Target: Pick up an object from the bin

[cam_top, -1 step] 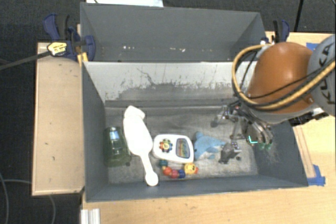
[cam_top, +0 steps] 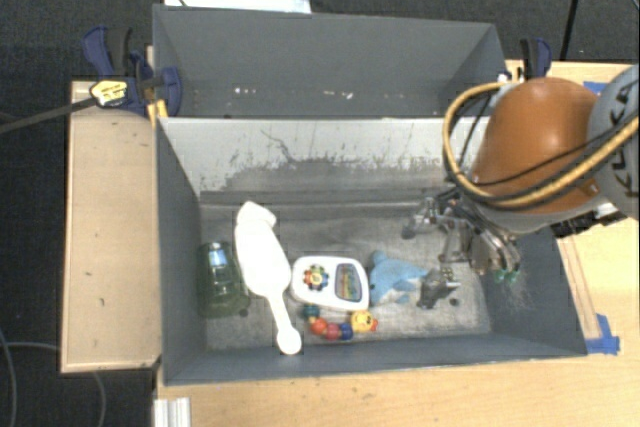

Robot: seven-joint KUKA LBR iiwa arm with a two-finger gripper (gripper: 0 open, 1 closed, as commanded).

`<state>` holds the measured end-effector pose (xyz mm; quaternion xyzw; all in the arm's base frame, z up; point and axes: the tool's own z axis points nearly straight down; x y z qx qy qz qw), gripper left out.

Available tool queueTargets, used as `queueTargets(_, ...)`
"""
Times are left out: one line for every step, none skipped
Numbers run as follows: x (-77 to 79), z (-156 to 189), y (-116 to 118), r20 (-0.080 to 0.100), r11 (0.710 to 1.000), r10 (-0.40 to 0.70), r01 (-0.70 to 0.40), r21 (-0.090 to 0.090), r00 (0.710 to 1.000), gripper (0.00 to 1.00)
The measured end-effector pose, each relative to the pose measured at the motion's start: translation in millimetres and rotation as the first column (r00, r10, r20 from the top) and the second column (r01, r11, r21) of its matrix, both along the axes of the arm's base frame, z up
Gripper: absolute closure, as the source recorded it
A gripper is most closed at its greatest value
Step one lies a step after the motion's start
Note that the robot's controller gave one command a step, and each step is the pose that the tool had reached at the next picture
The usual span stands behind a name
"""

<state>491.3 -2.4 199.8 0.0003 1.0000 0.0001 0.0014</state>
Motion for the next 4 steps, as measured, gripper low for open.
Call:
queueTargets(-3.0,-67.5,-11.4,0.005,1.0,0.031,-0.031,-0.001,0.999,0.0)
queueTargets(-0.9,-122.6,-13.7,0.017,1.0,0.031,-0.031,0.0,0.999,0.0)
queueTargets(-3.2,-90.6,-14.0,0.001,1.0,0.0,0.0,0.001,1.0,0.0)
queueTargets(-0.9,-100.2,-13.8,0.002,1.0,0.014,-0.014,0.0,1.0,0.0)
